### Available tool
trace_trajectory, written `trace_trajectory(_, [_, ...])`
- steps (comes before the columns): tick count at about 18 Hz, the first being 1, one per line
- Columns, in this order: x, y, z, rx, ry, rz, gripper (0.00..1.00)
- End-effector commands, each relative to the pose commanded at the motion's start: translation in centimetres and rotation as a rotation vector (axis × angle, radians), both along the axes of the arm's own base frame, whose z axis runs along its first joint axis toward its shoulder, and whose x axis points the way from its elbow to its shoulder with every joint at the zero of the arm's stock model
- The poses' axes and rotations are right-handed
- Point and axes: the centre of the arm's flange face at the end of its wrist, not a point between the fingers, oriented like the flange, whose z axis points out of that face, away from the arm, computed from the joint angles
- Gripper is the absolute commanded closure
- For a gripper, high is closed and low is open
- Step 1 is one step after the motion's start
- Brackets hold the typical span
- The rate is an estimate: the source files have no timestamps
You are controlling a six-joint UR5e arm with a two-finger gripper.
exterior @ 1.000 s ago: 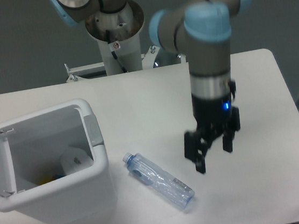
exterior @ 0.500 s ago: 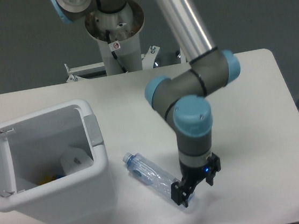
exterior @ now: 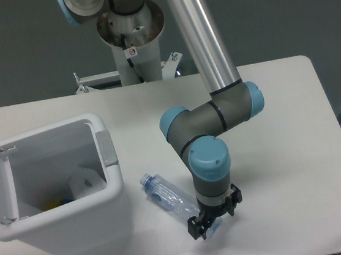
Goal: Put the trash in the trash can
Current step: 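Close the gripper around the bottle's base end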
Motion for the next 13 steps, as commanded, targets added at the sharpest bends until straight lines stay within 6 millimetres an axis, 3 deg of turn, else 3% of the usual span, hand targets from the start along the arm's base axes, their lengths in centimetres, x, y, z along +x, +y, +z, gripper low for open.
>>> trace_trajectory(2, [0.02, -0.04, -0.29, -0.004, -0.002, -0.001, 0.01])
trace_trajectory(6, [0.07, -0.06, 0.09, -0.002, -0.002, 0.0, 0.43])
trace_trajectory(13, [0.11, -0.11, 0.34, 0.002, 0.002, 0.0, 0.45])
